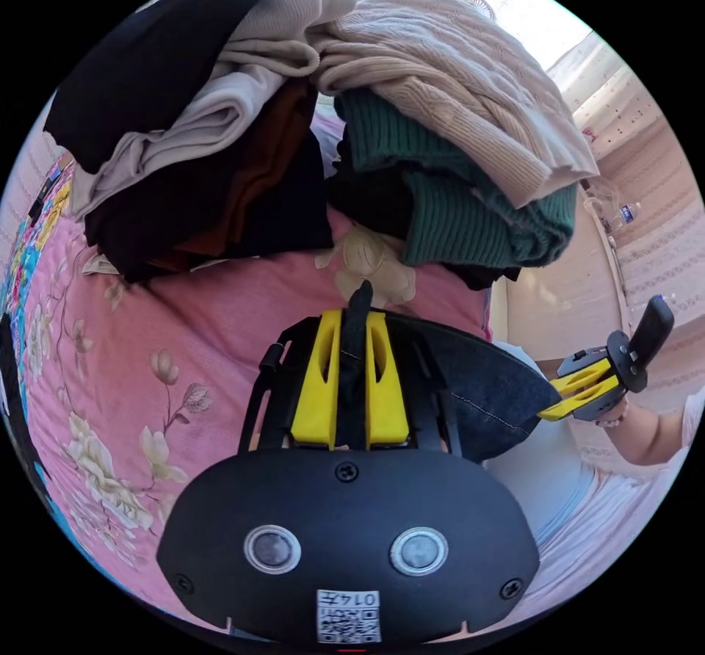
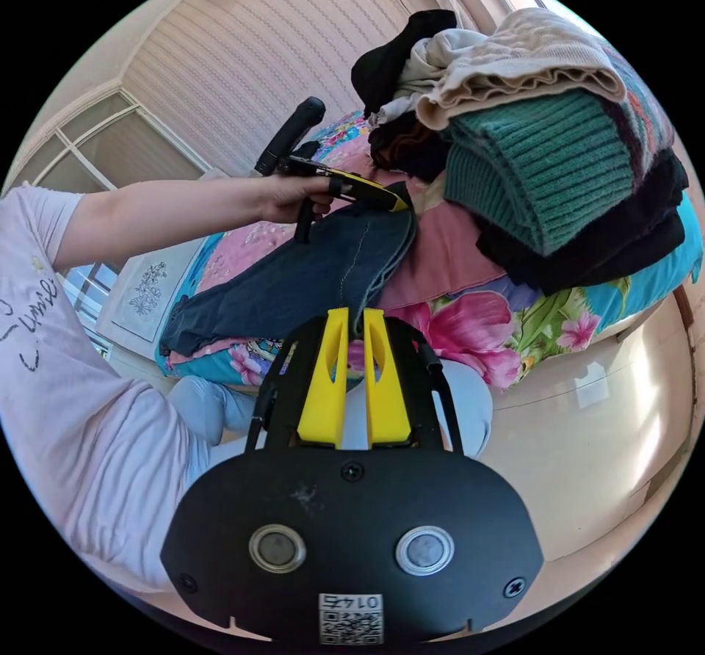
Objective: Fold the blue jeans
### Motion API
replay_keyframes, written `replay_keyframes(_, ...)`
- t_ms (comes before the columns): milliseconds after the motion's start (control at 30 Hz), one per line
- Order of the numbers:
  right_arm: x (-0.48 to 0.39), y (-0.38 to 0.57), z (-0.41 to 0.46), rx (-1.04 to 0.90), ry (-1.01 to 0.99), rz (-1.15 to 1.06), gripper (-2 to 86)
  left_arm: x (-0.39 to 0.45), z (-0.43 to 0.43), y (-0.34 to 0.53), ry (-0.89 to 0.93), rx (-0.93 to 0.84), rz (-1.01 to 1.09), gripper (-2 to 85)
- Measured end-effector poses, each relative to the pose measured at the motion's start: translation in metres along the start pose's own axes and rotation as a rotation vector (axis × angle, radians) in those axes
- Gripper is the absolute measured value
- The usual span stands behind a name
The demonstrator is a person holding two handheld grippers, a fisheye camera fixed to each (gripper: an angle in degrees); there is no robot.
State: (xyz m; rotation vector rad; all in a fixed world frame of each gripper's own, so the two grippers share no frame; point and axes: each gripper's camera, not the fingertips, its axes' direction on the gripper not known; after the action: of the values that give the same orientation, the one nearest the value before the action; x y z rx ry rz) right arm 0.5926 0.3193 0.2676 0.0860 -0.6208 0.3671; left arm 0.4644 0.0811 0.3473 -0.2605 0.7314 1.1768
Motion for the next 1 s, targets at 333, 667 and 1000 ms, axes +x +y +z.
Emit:
replay_keyframes(333, -0.059, 0.014, 0.017, -0.048, -0.217, -0.193, 2.1, -0.008, -0.147, 0.116, 0.029, 0.244, -0.002, 5.3)
replay_keyframes(667, -0.177, -0.010, 0.068, -0.138, -0.539, -0.506, 2.0, -0.031, -0.311, 0.337, -0.084, 0.495, -0.262, 5.2)
replay_keyframes(1000, -0.341, -0.043, 0.174, -0.328, -0.716, -0.750, 1.9, -0.072, -0.419, 0.581, -0.244, 0.619, -0.573, 5.0)
